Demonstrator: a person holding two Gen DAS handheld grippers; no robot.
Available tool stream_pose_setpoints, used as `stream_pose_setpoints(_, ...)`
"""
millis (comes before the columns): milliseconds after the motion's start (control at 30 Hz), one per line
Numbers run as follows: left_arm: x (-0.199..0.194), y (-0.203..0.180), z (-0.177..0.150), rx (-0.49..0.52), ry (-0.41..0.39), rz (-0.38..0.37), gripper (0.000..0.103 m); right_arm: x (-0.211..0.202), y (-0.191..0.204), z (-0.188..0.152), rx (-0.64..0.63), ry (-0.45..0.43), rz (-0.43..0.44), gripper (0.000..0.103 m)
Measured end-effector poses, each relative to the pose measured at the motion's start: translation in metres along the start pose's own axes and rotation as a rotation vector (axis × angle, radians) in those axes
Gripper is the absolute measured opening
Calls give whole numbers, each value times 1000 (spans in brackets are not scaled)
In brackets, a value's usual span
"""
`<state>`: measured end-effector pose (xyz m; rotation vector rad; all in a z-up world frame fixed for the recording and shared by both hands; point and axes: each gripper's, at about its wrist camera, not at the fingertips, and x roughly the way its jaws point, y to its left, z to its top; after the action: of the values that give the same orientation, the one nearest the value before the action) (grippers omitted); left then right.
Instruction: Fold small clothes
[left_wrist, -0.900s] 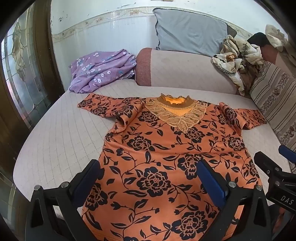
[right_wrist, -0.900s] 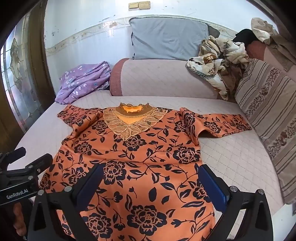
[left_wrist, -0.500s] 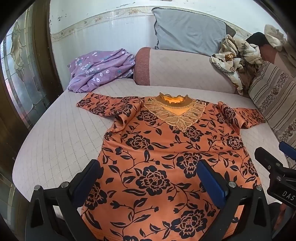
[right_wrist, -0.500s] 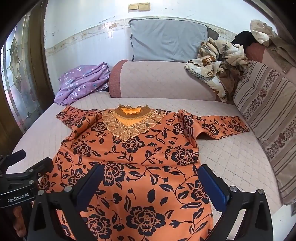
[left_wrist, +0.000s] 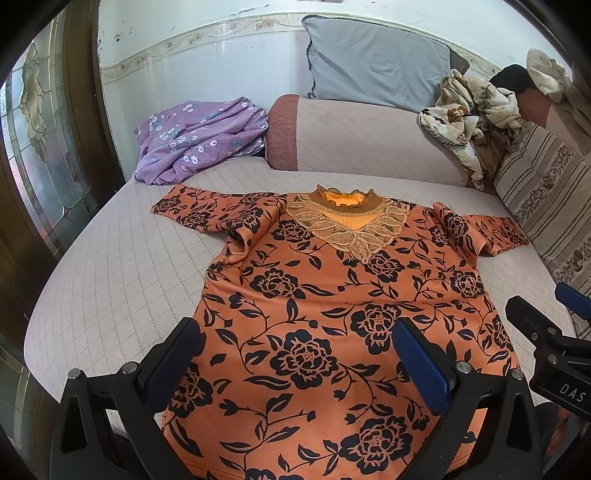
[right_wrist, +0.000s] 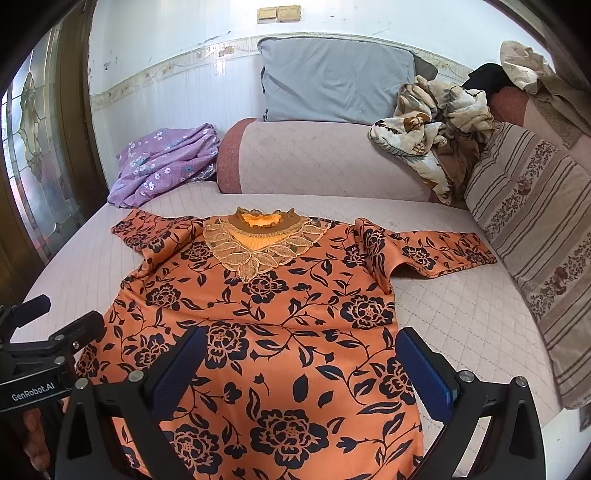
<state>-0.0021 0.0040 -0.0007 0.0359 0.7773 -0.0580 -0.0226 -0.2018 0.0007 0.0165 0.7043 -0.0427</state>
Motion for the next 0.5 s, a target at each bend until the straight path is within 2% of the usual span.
stream_pose_setpoints(500,0,0,-1,0,-1,1,103,2,1,-1,-5,9,3,103)
